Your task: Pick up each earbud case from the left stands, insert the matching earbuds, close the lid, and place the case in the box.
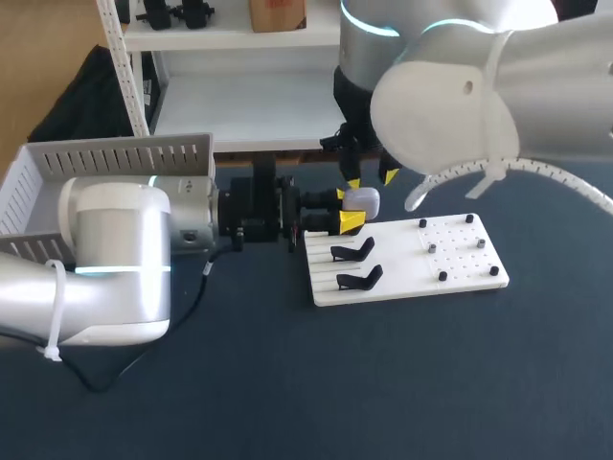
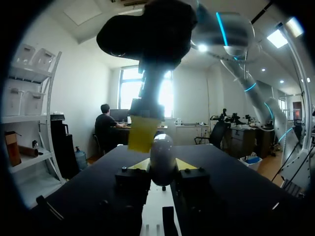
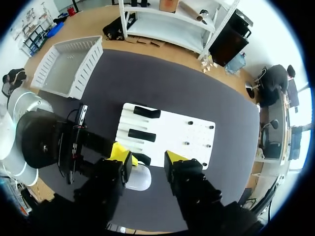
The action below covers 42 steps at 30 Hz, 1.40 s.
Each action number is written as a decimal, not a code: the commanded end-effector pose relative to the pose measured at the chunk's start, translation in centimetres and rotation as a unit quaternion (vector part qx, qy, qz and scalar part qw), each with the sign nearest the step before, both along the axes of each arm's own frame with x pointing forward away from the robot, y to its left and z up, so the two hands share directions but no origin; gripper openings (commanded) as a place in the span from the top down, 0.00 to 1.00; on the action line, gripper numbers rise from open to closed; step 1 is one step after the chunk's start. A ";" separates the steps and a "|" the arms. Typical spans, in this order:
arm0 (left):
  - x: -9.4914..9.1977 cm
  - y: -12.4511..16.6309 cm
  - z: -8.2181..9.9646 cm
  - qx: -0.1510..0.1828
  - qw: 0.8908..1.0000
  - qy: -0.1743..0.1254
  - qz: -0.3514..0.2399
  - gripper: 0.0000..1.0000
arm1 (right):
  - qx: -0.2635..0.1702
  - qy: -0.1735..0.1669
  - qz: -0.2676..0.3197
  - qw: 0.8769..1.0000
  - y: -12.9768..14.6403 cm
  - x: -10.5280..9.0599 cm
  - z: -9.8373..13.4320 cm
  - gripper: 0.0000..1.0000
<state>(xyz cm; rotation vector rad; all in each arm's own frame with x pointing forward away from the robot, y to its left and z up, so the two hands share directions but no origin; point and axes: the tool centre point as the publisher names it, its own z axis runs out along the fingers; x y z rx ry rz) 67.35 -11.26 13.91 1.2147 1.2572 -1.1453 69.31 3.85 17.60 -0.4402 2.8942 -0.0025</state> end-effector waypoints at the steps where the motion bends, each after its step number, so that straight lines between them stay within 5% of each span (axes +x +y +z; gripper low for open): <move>1: 0.0 0.1 0.0 -0.001 1.000 -0.001 0.003 1.00 | 0.006 -0.034 -0.017 0.999 -0.9 -1.5 1.2 0.58; 10: 0.0 0.9 0.7 0.001 1.000 -0.010 0.008 1.00 | 0.028 -0.089 -0.069 0.993 -3.5 -3.4 3.7 0.54; 16: 0.4 4.6 2.9 0.007 0.999 -0.039 0.037 1.00 | 0.044 -0.086 -0.100 0.990 -5.1 -5.0 2.2 0.40; 21: 1.3 8.7 4.1 0.028 0.995 -0.055 0.076 1.00 | 0.061 -0.083 -0.110 0.989 -5.6 -6.1 0.6 0.38; 25: 1.9 11.4 4.9 0.038 0.992 -0.065 0.101 1.00 | 0.082 -0.090 -0.122 0.985 -6.2 -6.9 -0.4 0.00; 35: 4.0 18.3 6.3 0.036 0.984 -0.089 0.149 1.00 | 0.090 -0.091 -0.130 0.983 -6.4 -7.2 -0.8 0.00; 42: 6.2 23.3 4.7 0.040 0.978 -0.100 0.181 1.00 | 0.090 -0.091 -0.130 0.983 -6.4 -7.2 -0.8 0.00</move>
